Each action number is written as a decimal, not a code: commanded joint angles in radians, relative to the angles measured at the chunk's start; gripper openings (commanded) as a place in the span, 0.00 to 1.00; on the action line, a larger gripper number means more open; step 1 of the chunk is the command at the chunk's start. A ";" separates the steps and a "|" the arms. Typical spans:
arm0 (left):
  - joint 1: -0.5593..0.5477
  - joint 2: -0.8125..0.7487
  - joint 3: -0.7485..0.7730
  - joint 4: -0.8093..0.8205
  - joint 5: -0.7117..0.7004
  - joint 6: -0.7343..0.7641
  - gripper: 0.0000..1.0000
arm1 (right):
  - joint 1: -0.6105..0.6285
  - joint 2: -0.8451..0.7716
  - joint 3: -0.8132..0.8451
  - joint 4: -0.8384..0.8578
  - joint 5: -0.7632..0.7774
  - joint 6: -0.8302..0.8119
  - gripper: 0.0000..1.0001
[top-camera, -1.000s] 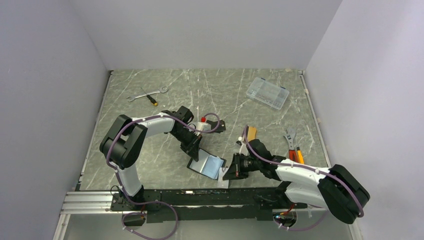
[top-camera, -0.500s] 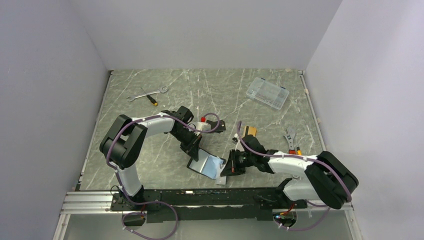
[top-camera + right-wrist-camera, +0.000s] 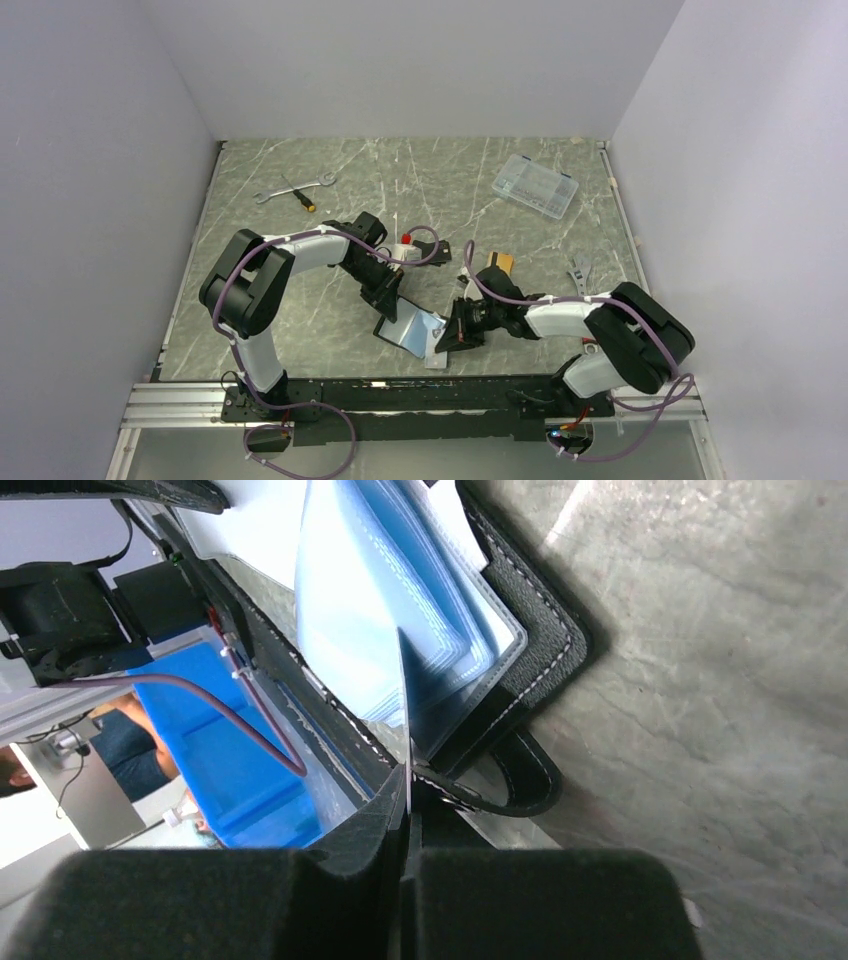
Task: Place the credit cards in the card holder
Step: Open the card holder at the center of the board, then insert the credit card into the card holder.
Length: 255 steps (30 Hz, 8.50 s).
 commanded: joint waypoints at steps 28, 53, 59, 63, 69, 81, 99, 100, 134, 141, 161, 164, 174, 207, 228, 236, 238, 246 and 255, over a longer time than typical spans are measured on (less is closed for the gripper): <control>0.004 -0.014 0.048 -0.026 -0.014 0.033 0.10 | -0.017 0.208 0.094 0.265 -0.068 0.093 0.00; -0.003 -0.245 0.176 -0.097 -0.318 0.201 0.99 | -0.014 0.267 0.104 0.313 -0.079 0.096 0.00; -0.158 -0.259 0.108 -0.083 -0.277 0.227 0.99 | -0.014 0.259 0.092 0.321 -0.077 0.097 0.00; -0.240 -0.205 0.064 -0.045 -0.287 0.213 0.99 | -0.015 0.246 0.094 0.306 -0.075 0.091 0.00; -0.265 -0.160 0.044 -0.010 -0.357 0.235 0.99 | -0.017 0.235 0.093 0.288 -0.074 0.081 0.00; -0.264 -0.033 0.029 0.024 -0.459 0.192 0.96 | -0.024 0.220 0.090 0.293 -0.089 0.080 0.00; -0.264 0.015 0.026 -0.002 -0.484 0.187 0.46 | -0.023 0.049 -0.033 0.265 -0.104 0.076 0.00; -0.265 0.016 0.027 -0.004 -0.479 0.186 0.46 | -0.023 0.044 -0.035 0.264 -0.105 0.076 0.00; -0.038 -0.196 0.148 -0.220 -0.175 0.247 0.99 | 0.055 0.291 0.285 0.206 -0.117 0.048 0.00; 0.008 -0.184 0.125 -0.227 -0.187 0.223 0.99 | 0.058 0.315 0.295 0.178 -0.093 0.037 0.00; 0.170 -0.417 0.361 -0.213 -0.429 0.182 0.99 | 0.017 0.316 0.122 0.288 -0.085 0.033 0.00; 0.188 -0.519 0.252 -0.038 -0.573 0.041 0.99 | 0.015 0.320 0.118 0.296 -0.089 0.034 0.00; 0.086 -0.385 0.212 -0.186 -0.615 0.029 0.99 | -0.004 0.306 0.043 0.401 -0.070 0.076 0.00; 0.067 0.005 -0.018 0.003 0.044 -0.170 0.99 | -0.070 0.444 -0.126 0.837 -0.126 0.227 0.00; 0.062 0.027 -0.023 0.057 0.155 -0.187 0.50 | -0.071 0.478 -0.128 0.899 -0.137 0.247 0.00; 0.062 0.066 0.002 0.062 0.045 -0.180 0.16 | -0.071 0.438 -0.112 0.873 -0.152 0.241 0.00; 0.062 0.065 -0.005 0.067 0.034 -0.182 0.07 | -0.072 0.406 -0.093 0.815 -0.152 0.219 0.00; 0.064 0.032 -0.038 0.090 0.044 -0.215 0.00 | -0.109 0.289 -0.077 0.768 -0.075 0.213 0.00; 0.134 0.012 -0.082 0.229 0.136 -0.391 0.00 | -0.078 0.061 -0.085 0.606 0.192 0.150 0.00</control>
